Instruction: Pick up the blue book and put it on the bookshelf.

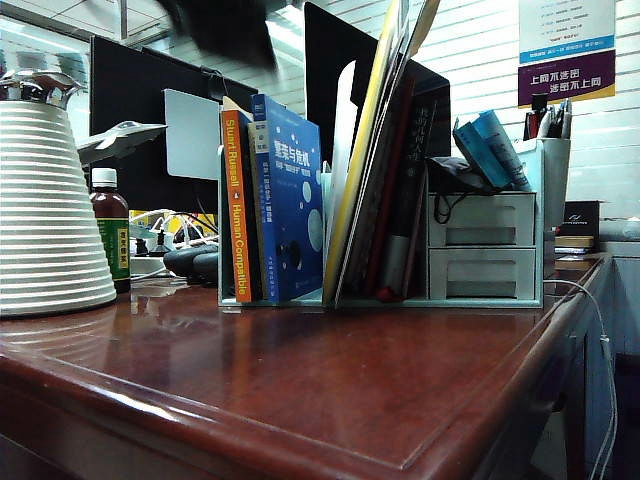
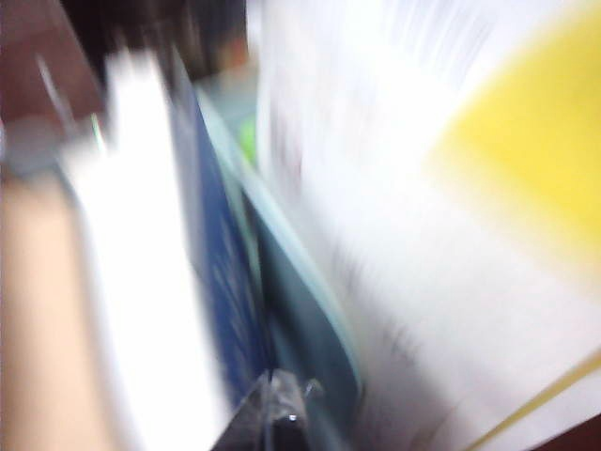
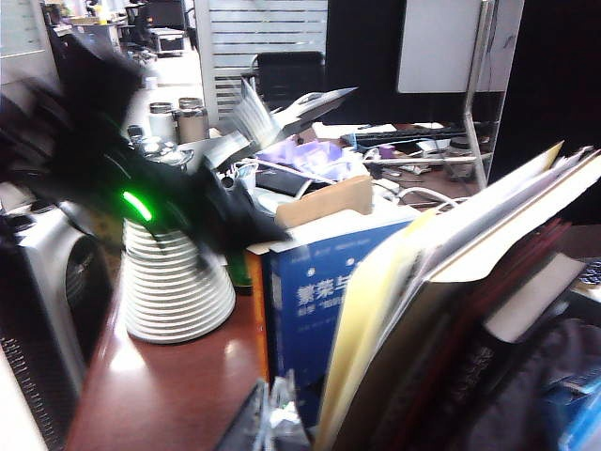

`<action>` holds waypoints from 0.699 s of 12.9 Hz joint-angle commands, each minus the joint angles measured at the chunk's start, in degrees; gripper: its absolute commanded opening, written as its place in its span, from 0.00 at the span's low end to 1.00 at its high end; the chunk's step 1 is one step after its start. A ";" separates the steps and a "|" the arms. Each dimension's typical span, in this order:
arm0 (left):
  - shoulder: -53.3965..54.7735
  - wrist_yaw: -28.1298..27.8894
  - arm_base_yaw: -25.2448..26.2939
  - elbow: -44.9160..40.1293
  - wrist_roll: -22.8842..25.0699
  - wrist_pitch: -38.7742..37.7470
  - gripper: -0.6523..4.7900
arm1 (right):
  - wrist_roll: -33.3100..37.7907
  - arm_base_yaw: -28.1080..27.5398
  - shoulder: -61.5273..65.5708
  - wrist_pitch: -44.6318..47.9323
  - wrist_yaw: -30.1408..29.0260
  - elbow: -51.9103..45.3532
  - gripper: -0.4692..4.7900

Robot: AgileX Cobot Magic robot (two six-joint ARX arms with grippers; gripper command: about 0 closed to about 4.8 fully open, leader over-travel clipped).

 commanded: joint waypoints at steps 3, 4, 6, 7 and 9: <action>-20.70 0.42 0.04 -1.29 0.00 -1.88 0.11 | -0.09 0.04 -6.84 -1.49 10.05 0.02 0.08; -23.47 0.42 0.00 -3.15 -0.96 -2.08 0.11 | -1.07 0.07 -8.96 -2.80 11.39 -1.18 0.08; -29.42 0.20 -0.02 -9.97 -2.56 -1.99 0.11 | -3.43 0.09 -14.05 -0.61 14.69 -6.82 0.08; -33.09 0.17 -0.02 -15.39 -2.91 -1.60 0.11 | -3.43 0.07 -17.25 0.90 17.25 -10.75 0.08; -41.70 0.20 -0.02 -30.95 -3.41 4.81 0.11 | -3.41 0.04 -23.19 1.81 21.55 -19.76 0.08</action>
